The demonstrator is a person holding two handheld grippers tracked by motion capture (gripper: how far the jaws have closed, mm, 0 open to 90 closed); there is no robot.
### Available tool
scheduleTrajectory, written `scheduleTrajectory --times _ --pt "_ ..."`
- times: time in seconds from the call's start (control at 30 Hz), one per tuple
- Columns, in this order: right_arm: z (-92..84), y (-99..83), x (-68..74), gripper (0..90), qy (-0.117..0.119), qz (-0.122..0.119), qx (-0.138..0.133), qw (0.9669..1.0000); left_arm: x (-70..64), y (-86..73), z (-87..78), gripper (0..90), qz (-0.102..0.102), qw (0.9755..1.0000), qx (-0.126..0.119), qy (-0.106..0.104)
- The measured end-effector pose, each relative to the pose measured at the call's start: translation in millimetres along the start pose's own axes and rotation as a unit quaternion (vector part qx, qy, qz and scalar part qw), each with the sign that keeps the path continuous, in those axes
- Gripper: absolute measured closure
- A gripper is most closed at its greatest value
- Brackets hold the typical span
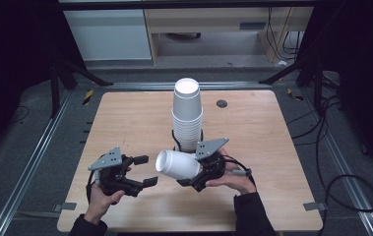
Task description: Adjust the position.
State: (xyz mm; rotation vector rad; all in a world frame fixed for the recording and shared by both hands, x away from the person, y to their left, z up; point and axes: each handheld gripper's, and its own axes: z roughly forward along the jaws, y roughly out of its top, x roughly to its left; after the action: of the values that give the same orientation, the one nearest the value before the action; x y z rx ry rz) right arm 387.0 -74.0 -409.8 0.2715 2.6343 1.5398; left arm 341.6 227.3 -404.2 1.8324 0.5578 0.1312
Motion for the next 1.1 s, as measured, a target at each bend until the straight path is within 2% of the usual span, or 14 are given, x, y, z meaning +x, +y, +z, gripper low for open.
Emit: scheduleTrajectory --times 0.17,0.27,0.33,0.4,0.5,0.53,0.67,0.73,0.93,1.1 --pt "-6.2 10.5 -7.3 8.3 -0.011 -0.020 0.037 0.9991 2.7 -4.7 7.5 13.3 0.009 0.9992 0.037 0.011" --pt "-4.3 12.3 -8.0 8.3 -0.014 -0.028 0.050 0.9982 4.2 -6.2 9.5 13.2 0.007 0.9989 0.045 0.007" --pt "2.2 13.7 -8.0 8.2 -0.013 -0.043 0.079 0.9959 5.4 -7.2 10.5 13.1 0.006 0.9987 0.051 0.003" --pt "3.9 13.9 -8.1 8.2 -0.011 -0.047 0.086 0.9951 5.6 -7.9 11.6 13.1 0.006 0.9984 0.057 0.001" --pt "13.4 14.6 -6.5 8.2 -0.006 -0.058 0.121 0.9909 4.8 -8.6 14.3 12.9 0.010 0.9976 0.068 -0.003" --pt "13.4 14.6 -6.5 8.2 -0.006 -0.058 0.121 0.9909 4.8 -8.6 14.3 12.9 0.010 0.9976 0.068 -0.003" --pt "25.5 18.9 -2.3 8.2 0.001 -0.077 0.152 0.9853 3.9 -9.7 18.7 12.5 0.011 0.9966 0.082 -0.005" --pt "27.1 19.7 -1.4 8.2 0.002 -0.079 0.155 0.9848 3.7 -10.1 19.9 12.3 0.010 0.9963 0.085 -0.007" --pt "44.0 22.7 5.1 8.1 0.011 -0.098 0.178 0.9792 2.6 -10.5 22.5 12.4 0.011 0.9955 0.093 -0.012" --pt "53.0 23.4 9.2 8.0 0.016 -0.105 0.182 0.9776 2.0 -11.1 24.9 13.2 0.012 0.9950 0.099 -0.009"
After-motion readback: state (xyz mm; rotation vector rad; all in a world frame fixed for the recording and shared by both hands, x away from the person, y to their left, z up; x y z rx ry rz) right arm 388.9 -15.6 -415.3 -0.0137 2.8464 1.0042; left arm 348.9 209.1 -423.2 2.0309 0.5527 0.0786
